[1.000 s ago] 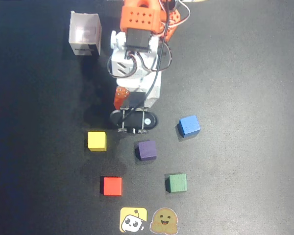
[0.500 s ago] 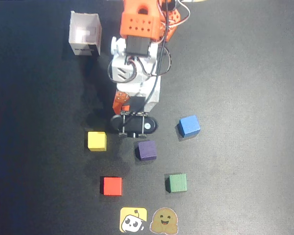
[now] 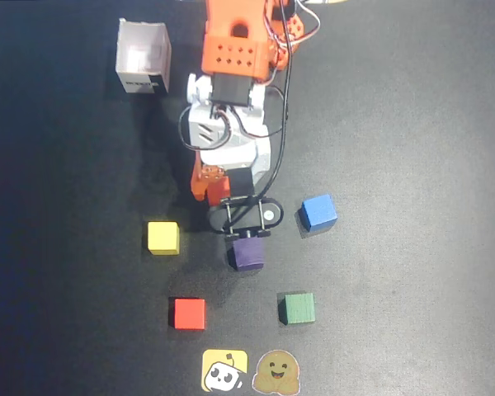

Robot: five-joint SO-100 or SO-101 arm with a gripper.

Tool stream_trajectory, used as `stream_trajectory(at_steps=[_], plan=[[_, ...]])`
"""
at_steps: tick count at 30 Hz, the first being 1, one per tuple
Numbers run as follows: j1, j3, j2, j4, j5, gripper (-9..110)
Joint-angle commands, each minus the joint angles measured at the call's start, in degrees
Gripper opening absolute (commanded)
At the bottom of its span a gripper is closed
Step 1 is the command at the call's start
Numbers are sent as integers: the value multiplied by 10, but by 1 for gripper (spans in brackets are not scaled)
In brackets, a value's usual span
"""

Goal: Put the orange cube on top of the purple cube.

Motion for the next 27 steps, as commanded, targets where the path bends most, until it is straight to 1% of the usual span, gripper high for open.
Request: stream_trajectory(at_steps=[1, 10, 16, 18, 23, 27], plan=[[0, -17, -4, -2, -8, 22], [2, -11, -33, -11, -9, 21], [6, -11, -50, -27, -10, 18], [10, -12, -58, -31, -10, 15], [12, -12, -62, -34, -10, 5], [14, -13, -65, -34, -11, 3]])
